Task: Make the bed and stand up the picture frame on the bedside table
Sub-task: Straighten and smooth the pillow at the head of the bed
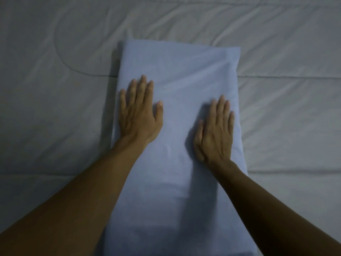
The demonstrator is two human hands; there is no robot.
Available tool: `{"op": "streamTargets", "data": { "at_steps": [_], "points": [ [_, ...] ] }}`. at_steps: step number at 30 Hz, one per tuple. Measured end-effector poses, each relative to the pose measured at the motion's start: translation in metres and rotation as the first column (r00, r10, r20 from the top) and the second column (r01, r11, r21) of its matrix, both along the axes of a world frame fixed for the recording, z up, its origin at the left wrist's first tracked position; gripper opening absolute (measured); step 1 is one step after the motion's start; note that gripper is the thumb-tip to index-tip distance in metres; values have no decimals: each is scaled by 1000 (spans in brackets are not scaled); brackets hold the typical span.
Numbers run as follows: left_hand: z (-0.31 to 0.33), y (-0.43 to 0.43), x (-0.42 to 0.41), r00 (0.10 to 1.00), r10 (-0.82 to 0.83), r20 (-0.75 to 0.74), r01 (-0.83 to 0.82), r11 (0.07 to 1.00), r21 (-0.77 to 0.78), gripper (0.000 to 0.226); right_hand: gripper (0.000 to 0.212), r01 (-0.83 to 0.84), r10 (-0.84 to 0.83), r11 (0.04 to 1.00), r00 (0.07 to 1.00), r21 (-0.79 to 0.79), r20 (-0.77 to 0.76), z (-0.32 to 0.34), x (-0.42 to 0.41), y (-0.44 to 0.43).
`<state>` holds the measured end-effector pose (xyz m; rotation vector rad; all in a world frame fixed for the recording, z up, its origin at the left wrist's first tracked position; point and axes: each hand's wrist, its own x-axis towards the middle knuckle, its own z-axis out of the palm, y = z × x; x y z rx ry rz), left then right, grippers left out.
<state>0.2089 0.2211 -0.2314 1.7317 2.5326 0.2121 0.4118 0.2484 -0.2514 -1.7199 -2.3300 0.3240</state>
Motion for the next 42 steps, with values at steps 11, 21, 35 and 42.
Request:
{"op": "streamTargets", "data": {
  "at_steps": [11,21,35,42],
  "points": [
    [-3,52,-41,994,-53,-92,45,995,-94,65,64,-46,62,993,987,-108,146,5,-23,77],
    [-32,96,-43,986,-159,-46,152,979,-134,65,60,-302,331,938,925,-173,184,-16,-56,160],
    [-15,14,-52,985,118,126,-103,987,-121,74,63,251,-251,943,968,-217,31,-2,44,83],
    [-6,-111,-34,617,562,550,-489,822,-291,85,57,314,-421,867,878,-387,-229,18,98,-54]
  ]
}}
